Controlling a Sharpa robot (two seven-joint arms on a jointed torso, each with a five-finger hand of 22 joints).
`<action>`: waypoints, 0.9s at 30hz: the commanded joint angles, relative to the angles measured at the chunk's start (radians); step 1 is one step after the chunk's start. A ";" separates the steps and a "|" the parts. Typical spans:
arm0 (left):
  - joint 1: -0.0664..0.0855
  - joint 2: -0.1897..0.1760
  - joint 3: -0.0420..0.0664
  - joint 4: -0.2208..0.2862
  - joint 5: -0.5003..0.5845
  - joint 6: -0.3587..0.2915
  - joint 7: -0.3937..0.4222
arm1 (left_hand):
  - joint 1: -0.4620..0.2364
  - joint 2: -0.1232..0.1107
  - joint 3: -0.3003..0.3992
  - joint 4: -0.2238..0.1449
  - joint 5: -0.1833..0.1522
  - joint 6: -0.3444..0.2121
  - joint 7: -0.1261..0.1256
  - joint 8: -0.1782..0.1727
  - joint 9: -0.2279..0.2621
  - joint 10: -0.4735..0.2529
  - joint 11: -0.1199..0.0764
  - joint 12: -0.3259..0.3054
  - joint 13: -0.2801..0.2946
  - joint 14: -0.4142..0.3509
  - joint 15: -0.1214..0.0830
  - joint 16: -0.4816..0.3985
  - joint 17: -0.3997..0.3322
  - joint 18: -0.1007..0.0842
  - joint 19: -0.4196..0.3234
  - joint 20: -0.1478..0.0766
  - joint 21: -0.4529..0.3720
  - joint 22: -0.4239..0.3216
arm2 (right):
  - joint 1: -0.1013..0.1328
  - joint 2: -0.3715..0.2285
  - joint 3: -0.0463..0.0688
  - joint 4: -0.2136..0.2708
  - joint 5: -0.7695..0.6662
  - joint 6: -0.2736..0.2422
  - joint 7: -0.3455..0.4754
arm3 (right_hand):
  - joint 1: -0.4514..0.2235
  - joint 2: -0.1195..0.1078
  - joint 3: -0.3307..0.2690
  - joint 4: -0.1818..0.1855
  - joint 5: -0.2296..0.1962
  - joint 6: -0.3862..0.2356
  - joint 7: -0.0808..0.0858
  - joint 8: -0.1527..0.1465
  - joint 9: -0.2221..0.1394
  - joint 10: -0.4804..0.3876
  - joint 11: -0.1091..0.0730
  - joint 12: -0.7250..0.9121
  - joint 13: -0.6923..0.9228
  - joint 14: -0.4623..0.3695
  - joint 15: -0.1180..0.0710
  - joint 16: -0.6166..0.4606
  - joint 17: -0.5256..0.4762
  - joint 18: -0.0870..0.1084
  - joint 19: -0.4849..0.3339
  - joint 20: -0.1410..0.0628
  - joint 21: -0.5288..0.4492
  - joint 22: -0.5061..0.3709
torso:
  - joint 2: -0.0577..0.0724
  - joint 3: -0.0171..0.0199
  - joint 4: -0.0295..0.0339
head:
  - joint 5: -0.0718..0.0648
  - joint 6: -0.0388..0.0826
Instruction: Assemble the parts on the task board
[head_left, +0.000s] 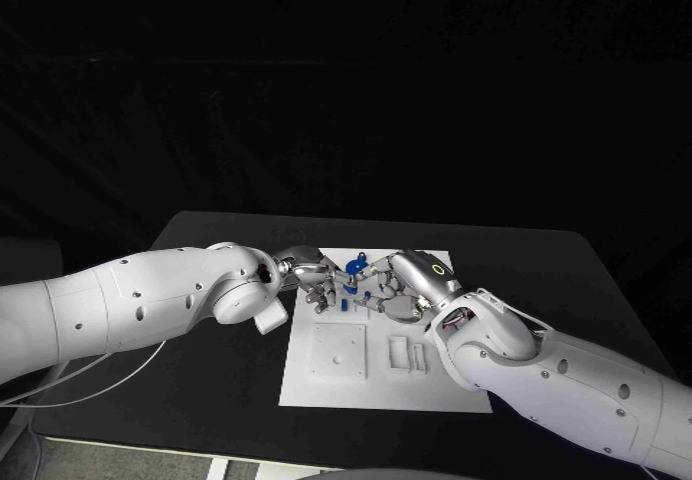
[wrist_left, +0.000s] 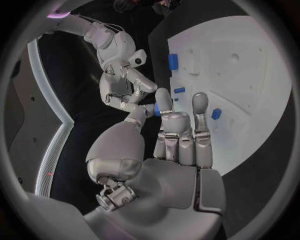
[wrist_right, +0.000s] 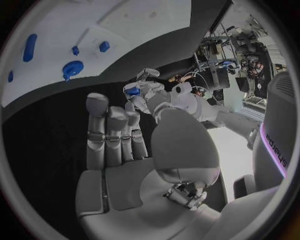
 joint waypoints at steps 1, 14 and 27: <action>-0.001 0.003 0.001 0.007 -0.004 -0.001 0.017 | 0.036 0.021 -0.007 0.004 -0.049 0.008 -0.003 0.264 0.170 0.021 -0.003 -0.004 0.001 -0.006 0.001 -0.001 -0.005 -0.015 -0.006 0.002 0.000 0.018 | 0.000 0.005 0.000 0.001 0.030 0.022 -0.027 | -0.010 -0.002 0.004 0.001 -0.006 0.006 -0.001 0.002 0.001 0.000 -0.005 0.004 0.001 -0.001 -0.009 0.008 0.002 0.000 0.007 -0.001 0.006 0.057 | 0.000 -0.0008 0.0003 | -0.001 -0.001; -0.001 0.005 0.001 0.012 -0.014 -0.004 0.026 | 0.097 0.008 -0.025 0.059 -0.090 0.013 0.000 0.240 0.130 0.017 -0.002 -0.010 0.001 -0.006 0.004 -0.003 -0.017 -0.015 -0.001 0.004 -0.011 0.019 | 0.000 0.016 0.000 -0.002 0.057 0.057 -0.030 | -0.017 0.010 -0.002 0.013 -0.006 0.033 -0.010 0.002 0.002 0.003 -0.010 0.008 0.006 0.000 -0.012 0.010 0.006 -0.004 0.006 -0.004 0.010 0.057 | 0.000 -0.0003 -0.0006 | -0.002 -0.001; -0.001 0.006 0.001 0.017 -0.026 0.002 0.027 | 0.112 0.010 -0.033 0.072 -0.122 0.014 0.001 0.232 0.106 0.016 -0.001 -0.013 0.001 -0.007 0.005 -0.005 -0.019 -0.015 0.000 0.005 -0.015 0.019 | 0.000 0.020 0.000 -0.009 0.060 0.091 -0.032 | -0.019 0.033 0.055 0.020 -0.010 0.062 -0.021 0.002 0.001 0.007 -0.018 0.009 0.012 0.000 -0.020 0.012 0.014 -0.014 0.004 -0.014 0.019 0.059 | 0.000 0.0002 -0.0008 | -0.005 -0.001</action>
